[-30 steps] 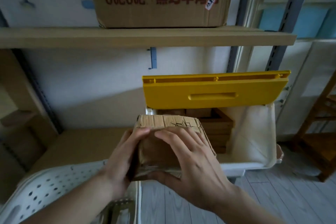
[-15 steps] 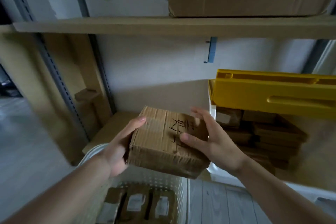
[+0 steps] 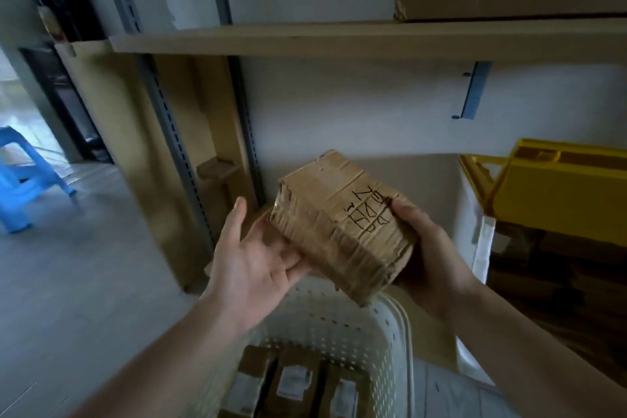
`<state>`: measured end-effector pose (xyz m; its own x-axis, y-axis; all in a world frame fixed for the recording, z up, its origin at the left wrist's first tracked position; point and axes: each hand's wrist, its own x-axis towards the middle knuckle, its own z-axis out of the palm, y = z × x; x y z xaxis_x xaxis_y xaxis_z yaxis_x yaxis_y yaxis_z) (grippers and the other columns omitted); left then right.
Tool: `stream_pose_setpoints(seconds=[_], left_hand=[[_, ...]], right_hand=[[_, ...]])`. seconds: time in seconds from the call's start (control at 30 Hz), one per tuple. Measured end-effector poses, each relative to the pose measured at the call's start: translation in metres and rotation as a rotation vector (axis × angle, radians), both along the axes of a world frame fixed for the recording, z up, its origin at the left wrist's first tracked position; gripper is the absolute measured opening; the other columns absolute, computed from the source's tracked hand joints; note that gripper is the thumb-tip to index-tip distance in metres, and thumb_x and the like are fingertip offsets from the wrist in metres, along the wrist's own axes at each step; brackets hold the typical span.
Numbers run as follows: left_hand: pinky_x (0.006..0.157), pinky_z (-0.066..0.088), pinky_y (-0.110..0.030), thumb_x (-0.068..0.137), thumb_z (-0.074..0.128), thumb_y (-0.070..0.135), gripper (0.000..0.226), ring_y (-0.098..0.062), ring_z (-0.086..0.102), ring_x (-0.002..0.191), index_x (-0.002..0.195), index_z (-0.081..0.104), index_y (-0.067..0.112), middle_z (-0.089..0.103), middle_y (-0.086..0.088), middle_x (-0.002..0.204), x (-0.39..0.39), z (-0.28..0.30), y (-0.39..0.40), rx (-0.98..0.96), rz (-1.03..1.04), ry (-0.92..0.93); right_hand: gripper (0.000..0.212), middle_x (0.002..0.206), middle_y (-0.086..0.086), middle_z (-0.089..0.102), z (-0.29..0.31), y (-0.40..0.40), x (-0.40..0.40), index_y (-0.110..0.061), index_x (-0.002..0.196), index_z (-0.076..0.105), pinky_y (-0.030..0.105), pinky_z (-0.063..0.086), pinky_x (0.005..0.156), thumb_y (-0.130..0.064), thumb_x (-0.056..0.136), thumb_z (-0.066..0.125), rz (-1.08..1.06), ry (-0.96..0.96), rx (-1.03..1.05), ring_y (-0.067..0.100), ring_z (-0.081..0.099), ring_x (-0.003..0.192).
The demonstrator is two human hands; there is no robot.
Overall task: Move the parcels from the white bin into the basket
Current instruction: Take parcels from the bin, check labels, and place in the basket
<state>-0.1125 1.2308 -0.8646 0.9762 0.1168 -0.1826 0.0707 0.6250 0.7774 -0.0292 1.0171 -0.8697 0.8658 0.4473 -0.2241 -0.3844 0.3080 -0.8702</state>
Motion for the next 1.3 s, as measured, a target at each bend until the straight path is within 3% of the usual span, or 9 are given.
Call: stream_pose_setpoints(seconds=[0.13, 0.27, 0.47, 0.63, 0.8, 0.93, 1.03, 1.13, 1.3], left_hand=[[0.084, 0.06, -0.047, 0.046, 0.101, 0.039, 0.111, -0.032, 0.07, 0.115, 0.142, 0.044, 0.046, 0.07, -0.011, 0.129, 0.01, -0.011, -0.011, 0.076, -0.045, -0.141], [0.083, 0.06, -0.047, 0.066, 0.086, 0.019, 0.086, -0.027, 0.072, 0.109, 0.135, 0.044, 0.049, 0.068, -0.008, 0.129, 0.012, -0.018, -0.016, 0.22, 0.064, -0.118], [0.103, 0.05, -0.05, 0.087, 0.063, 0.026, 0.07, -0.021, 0.067, 0.119, 0.149, 0.037, 0.045, 0.07, 0.001, 0.128, 0.016, -0.02, -0.016, 0.409, 0.082, -0.185], [0.102, 0.051, -0.045, 0.087, 0.061, 0.028, 0.07, -0.017, 0.067, 0.12, 0.15, 0.035, 0.046, 0.07, 0.004, 0.128, 0.014, -0.015, -0.024, 0.446, 0.046, -0.196], [0.078, 0.053, -0.018, 0.095, 0.061, 0.029, 0.039, 0.016, 0.065, 0.095, 0.118, 0.048, 0.057, 0.07, 0.035, 0.103, 0.015, -0.014, -0.038, 0.565, 0.032, -0.132], [0.106, 0.049, -0.04, 0.079, 0.073, 0.041, 0.084, 0.0, 0.06, 0.117, 0.148, 0.027, 0.056, 0.065, 0.023, 0.119, 0.01, -0.011, -0.039, 0.611, 0.068, -0.115], [0.093, 0.057, -0.036, 0.076, 0.067, 0.05, 0.072, -0.007, 0.065, 0.111, 0.141, 0.036, 0.059, 0.061, 0.017, 0.126, 0.01, -0.007, -0.039, 0.634, 0.087, -0.112], [0.076, 0.06, -0.026, 0.073, 0.07, 0.056, 0.06, -0.003, 0.073, 0.099, 0.129, 0.05, 0.059, 0.066, 0.013, 0.127, 0.008, -0.006, -0.042, 0.567, 0.001, -0.092], [0.087, 0.061, -0.039, 0.068, 0.08, 0.049, 0.084, -0.009, 0.074, 0.101, 0.14, 0.038, 0.054, 0.07, 0.011, 0.121, 0.007, -0.006, -0.045, 0.581, 0.006, -0.117]], right_hand=[[0.047, 0.085, 0.012, 0.068, -0.003, 0.011, -0.001, -0.007, 0.117, 0.07, 0.039, 0.054, 0.077, -0.042, 0.087, 0.069, 0.035, 0.0, -0.032, 0.028, 0.064, 0.066], [0.065, 0.097, 0.011, 0.072, -0.01, 0.009, -0.002, -0.006, 0.124, 0.061, 0.04, 0.055, 0.076, -0.04, 0.073, 0.084, 0.092, -0.083, -0.128, 0.023, 0.071, 0.083], [0.069, 0.124, 0.019, 0.07, -0.018, -0.001, -0.006, -0.014, 0.121, 0.065, 0.057, 0.048, 0.104, -0.047, 0.063, 0.082, 0.117, -0.084, -0.23, 0.026, 0.067, 0.104], [0.072, 0.118, 0.013, 0.075, -0.013, -0.005, -0.008, -0.013, 0.13, 0.063, 0.043, 0.06, 0.079, -0.049, 0.07, 0.082, 0.105, -0.051, -0.187, 0.027, 0.073, 0.099], [0.072, 0.117, 0.016, 0.076, -0.006, 0.0, -0.011, -0.012, 0.139, 0.054, 0.042, 0.064, 0.074, -0.028, 0.076, 0.085, -0.062, -0.164, -0.053, 0.033, 0.077, 0.1], [0.068, 0.118, 0.016, 0.075, -0.003, 0.001, -0.016, -0.012, 0.137, 0.057, 0.043, 0.065, 0.077, -0.036, 0.078, 0.079, -0.103, -0.244, -0.034, 0.033, 0.077, 0.1], [0.071, 0.118, 0.02, 0.071, -0.006, 0.002, -0.014, -0.017, 0.128, 0.061, 0.043, 0.064, 0.074, -0.039, 0.065, 0.085, -0.205, -0.258, -0.065, 0.032, 0.077, 0.096], [0.053, 0.105, 0.018, 0.074, -0.009, 0.003, -0.017, -0.019, 0.121, 0.062, 0.037, 0.063, 0.068, -0.03, 0.072, 0.079, -0.208, -0.293, -0.06, 0.029, 0.078, 0.089], [0.025, 0.1, 0.02, 0.072, -0.013, 0.001, -0.021, -0.02, 0.118, 0.063, 0.034, 0.061, 0.065, -0.016, 0.094, 0.069, -0.189, -0.333, -0.092, 0.032, 0.076, 0.088]])
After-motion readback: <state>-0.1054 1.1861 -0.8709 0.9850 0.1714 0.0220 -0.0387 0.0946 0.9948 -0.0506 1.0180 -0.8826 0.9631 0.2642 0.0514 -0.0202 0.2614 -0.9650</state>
